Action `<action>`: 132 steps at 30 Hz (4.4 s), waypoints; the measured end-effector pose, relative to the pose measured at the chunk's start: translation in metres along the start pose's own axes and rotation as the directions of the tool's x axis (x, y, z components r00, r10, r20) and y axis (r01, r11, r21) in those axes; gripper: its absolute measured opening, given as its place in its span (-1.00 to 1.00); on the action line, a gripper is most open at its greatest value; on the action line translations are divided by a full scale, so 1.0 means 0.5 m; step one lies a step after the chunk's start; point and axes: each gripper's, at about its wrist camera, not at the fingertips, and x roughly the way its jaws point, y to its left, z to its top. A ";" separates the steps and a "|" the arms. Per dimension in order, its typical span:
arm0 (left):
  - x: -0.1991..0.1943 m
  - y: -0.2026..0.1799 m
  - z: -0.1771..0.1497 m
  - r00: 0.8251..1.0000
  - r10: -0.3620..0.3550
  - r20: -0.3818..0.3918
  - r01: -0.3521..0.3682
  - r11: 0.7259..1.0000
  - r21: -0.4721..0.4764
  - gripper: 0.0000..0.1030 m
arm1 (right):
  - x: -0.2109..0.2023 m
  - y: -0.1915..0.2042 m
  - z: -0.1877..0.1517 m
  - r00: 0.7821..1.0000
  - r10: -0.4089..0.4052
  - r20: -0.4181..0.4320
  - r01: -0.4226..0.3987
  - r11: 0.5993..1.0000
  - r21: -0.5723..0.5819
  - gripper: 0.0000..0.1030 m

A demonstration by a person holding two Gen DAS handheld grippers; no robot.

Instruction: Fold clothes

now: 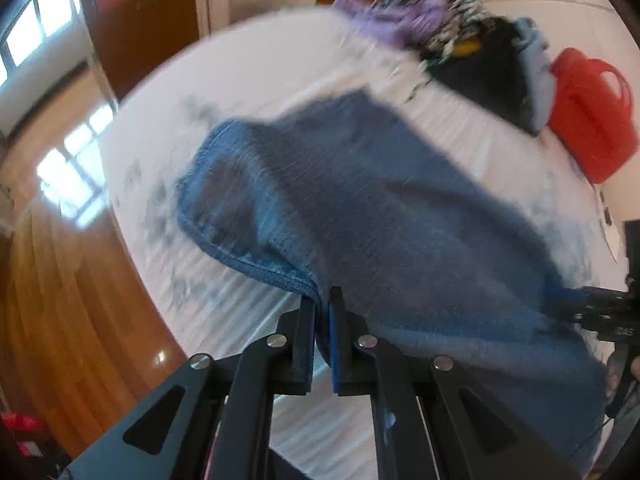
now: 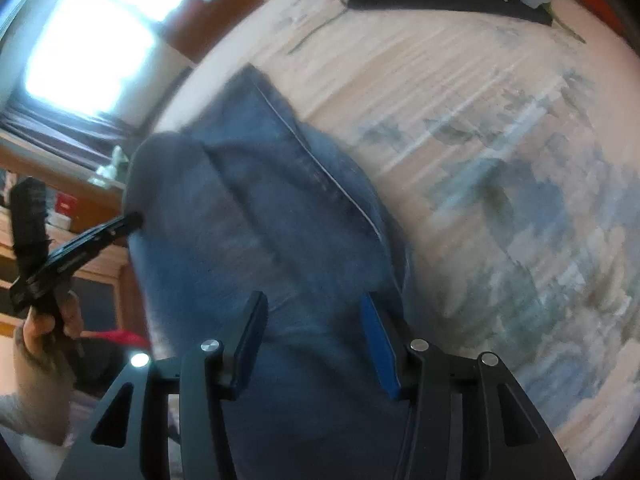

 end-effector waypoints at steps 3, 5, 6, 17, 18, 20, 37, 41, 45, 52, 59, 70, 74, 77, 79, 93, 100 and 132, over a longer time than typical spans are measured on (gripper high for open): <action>-0.043 0.002 0.021 0.998 -0.018 0.063 0.017 1.000 0.024 -0.15 | -0.017 -0.007 -0.012 1.000 0.000 0.026 -0.001 1.000 0.027 -0.05; -0.082 0.002 0.042 0.993 -0.027 0.114 0.021 0.998 0.051 0.39 | -0.036 -0.017 -0.022 0.998 -0.011 0.055 0.007 0.998 0.058 -0.05; -0.101 0.003 0.057 0.990 -0.029 0.137 0.020 0.998 0.065 0.57 | -0.050 -0.024 -0.032 0.997 -0.017 0.070 0.011 0.997 0.080 -0.05; 0.030 0.008 0.229 1.000 0.002 -0.008 0.001 0.930 0.368 0.58 | -0.247 -0.120 -0.244 0.921 -0.275 0.274 0.102 0.853 0.511 -0.05; 0.050 0.004 0.232 0.999 0.001 -0.034 0.013 0.913 0.408 0.58 | -0.270 -0.128 -0.279 0.904 -0.318 0.287 0.105 0.814 0.571 -0.05; 0.082 -0.007 0.231 0.998 0.002 -0.068 0.031 0.873 0.486 0.58 | -0.307 -0.131 -0.360 0.866 -0.407 0.292 0.105 0.717 0.689 -0.03; 0.018 -0.145 0.299 0.989 -0.022 0.146 -0.084 0.729 0.679 -0.60 | -0.347 -0.084 -0.783 0.685 -0.727 -0.036 0.099 0.045 0.994 0.09; 0.038 -0.150 0.347 0.988 -0.004 0.156 -0.099 0.761 0.641 0.18 | -0.363 -0.062 -0.802 0.653 -0.755 0.063 0.002 0.084 0.996 0.09; 0.065 -0.103 0.368 0.997 -0.049 0.067 0.004 0.833 0.553 0.21 | -0.403 -0.016 -0.864 0.603 -0.794 0.081 -0.059 0.057 0.997 0.10; 0.095 -0.060 0.319 0.999 -0.028 0.019 0.013 0.844 0.536 0.21 | -0.410 0.047 -1.053 0.592 -0.805 0.022 -0.177 -0.103 0.979 0.10; 0.154 -0.053 0.269 0.997 -0.015 -0.072 0.049 0.862 0.504 0.21 | -0.386 0.055 -1.125 0.633 -0.771 0.064 -0.264 -0.138 0.954 0.10; 0.160 -0.092 0.236 0.998 0.012 -0.058 0.022 0.834 0.552 -0.86 | -0.382 0.010 -0.953 0.651 -0.744 -0.150 0.173 -0.047 0.984 -0.51; 0.098 -0.065 0.248 1.000 -0.026 0.010 0.018 0.865 0.502 -0.90 | -0.441 0.044 -0.914 0.529 -0.811 -0.251 0.327 -0.078 0.942 -0.53; 0.107 -0.032 0.238 0.999 0.030 -0.011 -0.021 0.864 0.504 -0.91 | -0.420 0.013 -0.965 0.593 -0.746 -0.303 0.314 -0.132 0.940 -0.53; 0.112 -0.007 0.232 0.999 0.017 -0.044 0.007 0.868 0.497 -0.91 | -0.394 0.005 -0.995 0.639 -0.716 -0.283 0.266 -0.140 0.954 -0.46; 0.141 -0.014 0.262 0.992 -0.092 -0.089 0.121 0.898 0.423 0.49 | -0.357 0.023 -1.048 0.694 -0.714 -0.092 -0.011 -0.138 0.990 -0.14; 0.117 0.016 0.273 0.992 -0.116 -0.040 0.123 0.918 0.377 0.49 | -0.361 0.057 -1.066 0.655 -0.752 -0.077 -0.053 -0.147 0.988 -0.14; 0.140 0.019 0.217 0.993 -0.106 -0.052 0.117 0.943 0.313 0.51 | -0.320 0.014 -1.084 0.549 -0.834 0.044 -0.241 -0.108 0.965 0.65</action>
